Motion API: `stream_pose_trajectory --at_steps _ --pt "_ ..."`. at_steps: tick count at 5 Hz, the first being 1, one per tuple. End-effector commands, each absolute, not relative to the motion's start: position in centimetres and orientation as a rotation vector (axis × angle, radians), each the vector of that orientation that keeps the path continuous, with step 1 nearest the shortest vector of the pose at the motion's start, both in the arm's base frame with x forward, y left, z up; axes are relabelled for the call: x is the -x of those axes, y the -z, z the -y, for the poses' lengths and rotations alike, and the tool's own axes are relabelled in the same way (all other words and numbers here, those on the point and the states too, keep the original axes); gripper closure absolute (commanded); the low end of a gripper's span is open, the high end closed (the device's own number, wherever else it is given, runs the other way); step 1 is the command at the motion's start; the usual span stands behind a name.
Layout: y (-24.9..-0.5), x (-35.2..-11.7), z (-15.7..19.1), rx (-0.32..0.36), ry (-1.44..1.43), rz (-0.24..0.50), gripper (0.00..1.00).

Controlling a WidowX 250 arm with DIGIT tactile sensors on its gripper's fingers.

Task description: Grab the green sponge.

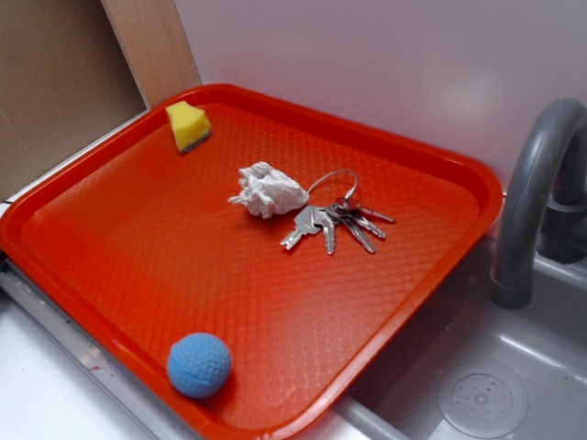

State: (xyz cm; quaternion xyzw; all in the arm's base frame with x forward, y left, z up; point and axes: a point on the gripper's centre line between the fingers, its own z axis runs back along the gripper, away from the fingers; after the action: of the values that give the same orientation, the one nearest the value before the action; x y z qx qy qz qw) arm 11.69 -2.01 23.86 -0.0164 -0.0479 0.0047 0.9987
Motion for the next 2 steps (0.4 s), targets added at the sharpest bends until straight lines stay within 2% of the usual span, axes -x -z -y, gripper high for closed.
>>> stream_pose_trajectory --at_steps 1,2 --pt "-23.9 -11.7 2.0 0.033 -0.009 0.096 0.0" --pt "-22.2 -14.5 3.5 0.008 -0.259 0.104 0.0"
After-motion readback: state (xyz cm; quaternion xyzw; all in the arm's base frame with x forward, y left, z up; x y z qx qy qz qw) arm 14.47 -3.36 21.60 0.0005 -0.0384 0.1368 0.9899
